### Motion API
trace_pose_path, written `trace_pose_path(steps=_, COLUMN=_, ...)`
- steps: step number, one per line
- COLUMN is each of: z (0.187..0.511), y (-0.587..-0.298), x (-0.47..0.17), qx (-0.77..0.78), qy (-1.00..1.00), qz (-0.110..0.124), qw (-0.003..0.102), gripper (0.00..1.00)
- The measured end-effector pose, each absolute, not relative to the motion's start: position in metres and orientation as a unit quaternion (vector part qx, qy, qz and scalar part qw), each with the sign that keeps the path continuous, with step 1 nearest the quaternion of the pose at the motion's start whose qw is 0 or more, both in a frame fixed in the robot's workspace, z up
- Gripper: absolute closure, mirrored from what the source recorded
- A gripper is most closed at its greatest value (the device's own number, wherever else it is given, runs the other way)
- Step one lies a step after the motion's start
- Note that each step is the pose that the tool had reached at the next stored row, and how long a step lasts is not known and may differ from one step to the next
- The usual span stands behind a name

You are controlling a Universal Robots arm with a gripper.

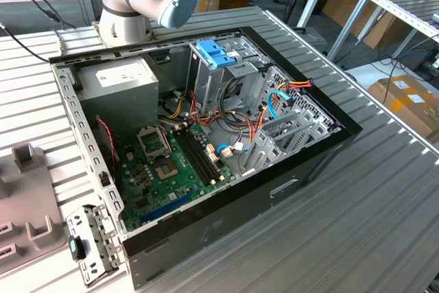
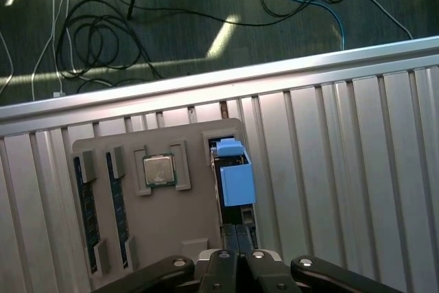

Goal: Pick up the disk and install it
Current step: 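Pick up the disk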

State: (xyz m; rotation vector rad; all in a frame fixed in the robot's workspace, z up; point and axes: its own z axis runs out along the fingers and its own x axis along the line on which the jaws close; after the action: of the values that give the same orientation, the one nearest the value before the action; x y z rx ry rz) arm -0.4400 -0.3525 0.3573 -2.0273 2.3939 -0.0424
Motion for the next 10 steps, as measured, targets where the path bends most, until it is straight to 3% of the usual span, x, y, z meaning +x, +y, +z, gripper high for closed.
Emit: trace_pose_path(steps=10, z=0.3543, y=-0.3524, x=-0.4399, qx=-0.646, qy=0.763, qz=-0.013, qw=0.002, gripper=0.89)
